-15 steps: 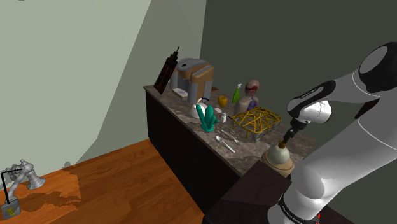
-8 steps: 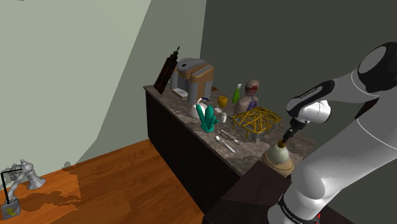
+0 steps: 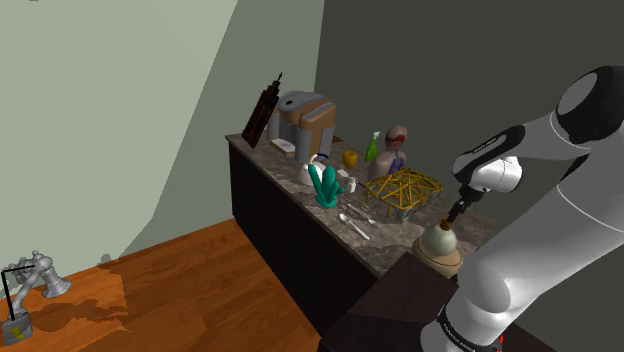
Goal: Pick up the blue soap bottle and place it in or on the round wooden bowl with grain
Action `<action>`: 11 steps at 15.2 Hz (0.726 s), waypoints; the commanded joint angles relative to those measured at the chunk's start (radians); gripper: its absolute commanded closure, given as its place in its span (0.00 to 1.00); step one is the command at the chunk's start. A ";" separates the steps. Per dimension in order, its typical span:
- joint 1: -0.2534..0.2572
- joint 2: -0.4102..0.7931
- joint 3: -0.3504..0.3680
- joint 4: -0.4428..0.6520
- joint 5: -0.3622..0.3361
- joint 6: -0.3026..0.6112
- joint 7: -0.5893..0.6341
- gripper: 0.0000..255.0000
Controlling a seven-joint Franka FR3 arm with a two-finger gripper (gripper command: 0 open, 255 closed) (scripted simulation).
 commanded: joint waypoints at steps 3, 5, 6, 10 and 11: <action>-0.030 -0.015 0.041 -0.040 -0.051 -0.089 0.054 1.00; -0.056 -0.048 0.068 -0.033 -0.075 -0.126 0.073 1.00; -0.064 -0.065 0.077 -0.029 -0.087 -0.144 0.082 1.00; -0.076 -0.093 0.100 -0.005 -0.092 -0.148 0.091 1.00; -0.076 -0.093 0.100 -0.005 -0.092 -0.148 0.091 0.00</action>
